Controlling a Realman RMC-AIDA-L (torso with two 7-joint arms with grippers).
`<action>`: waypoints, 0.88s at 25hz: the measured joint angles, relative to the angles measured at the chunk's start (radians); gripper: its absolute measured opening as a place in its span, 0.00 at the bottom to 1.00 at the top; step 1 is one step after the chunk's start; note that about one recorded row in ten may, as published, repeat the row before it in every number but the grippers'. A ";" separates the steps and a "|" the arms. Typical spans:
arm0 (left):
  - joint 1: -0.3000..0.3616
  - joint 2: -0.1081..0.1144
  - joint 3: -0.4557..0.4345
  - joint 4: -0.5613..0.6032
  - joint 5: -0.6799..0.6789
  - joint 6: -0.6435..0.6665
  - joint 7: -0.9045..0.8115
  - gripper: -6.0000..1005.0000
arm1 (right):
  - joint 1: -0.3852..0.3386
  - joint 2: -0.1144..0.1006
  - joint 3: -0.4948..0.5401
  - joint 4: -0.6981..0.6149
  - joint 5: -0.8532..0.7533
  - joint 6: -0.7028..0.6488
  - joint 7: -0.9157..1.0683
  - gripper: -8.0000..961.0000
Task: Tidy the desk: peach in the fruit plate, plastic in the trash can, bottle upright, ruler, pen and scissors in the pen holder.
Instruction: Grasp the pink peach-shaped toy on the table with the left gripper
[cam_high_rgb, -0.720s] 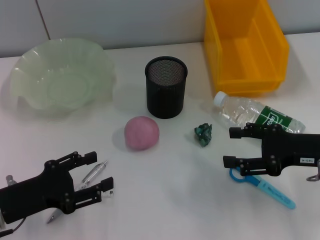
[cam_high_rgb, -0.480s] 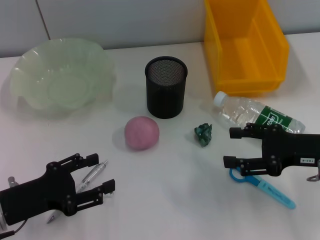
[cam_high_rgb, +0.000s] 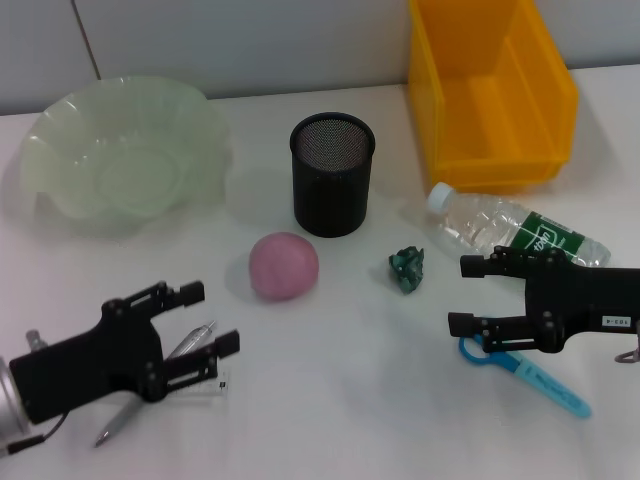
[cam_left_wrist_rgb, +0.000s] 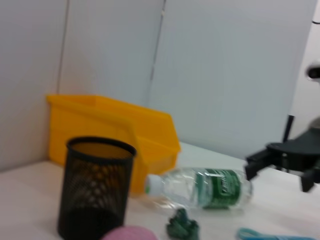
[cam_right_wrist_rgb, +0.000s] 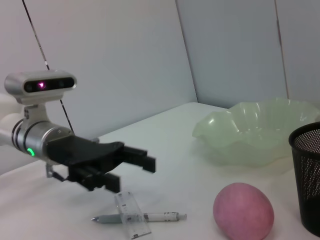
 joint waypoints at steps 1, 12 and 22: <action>-0.020 -0.006 -0.014 -0.014 -0.006 -0.020 0.018 0.78 | -0.001 0.000 0.000 0.000 0.000 0.000 0.000 0.88; -0.230 -0.011 -0.010 -0.193 -0.034 -0.204 0.036 0.78 | -0.010 -0.001 0.000 0.000 -0.002 0.000 0.000 0.88; -0.310 -0.013 -0.012 -0.305 -0.079 -0.272 0.139 0.78 | -0.010 0.002 -0.006 0.000 -0.002 0.000 0.000 0.87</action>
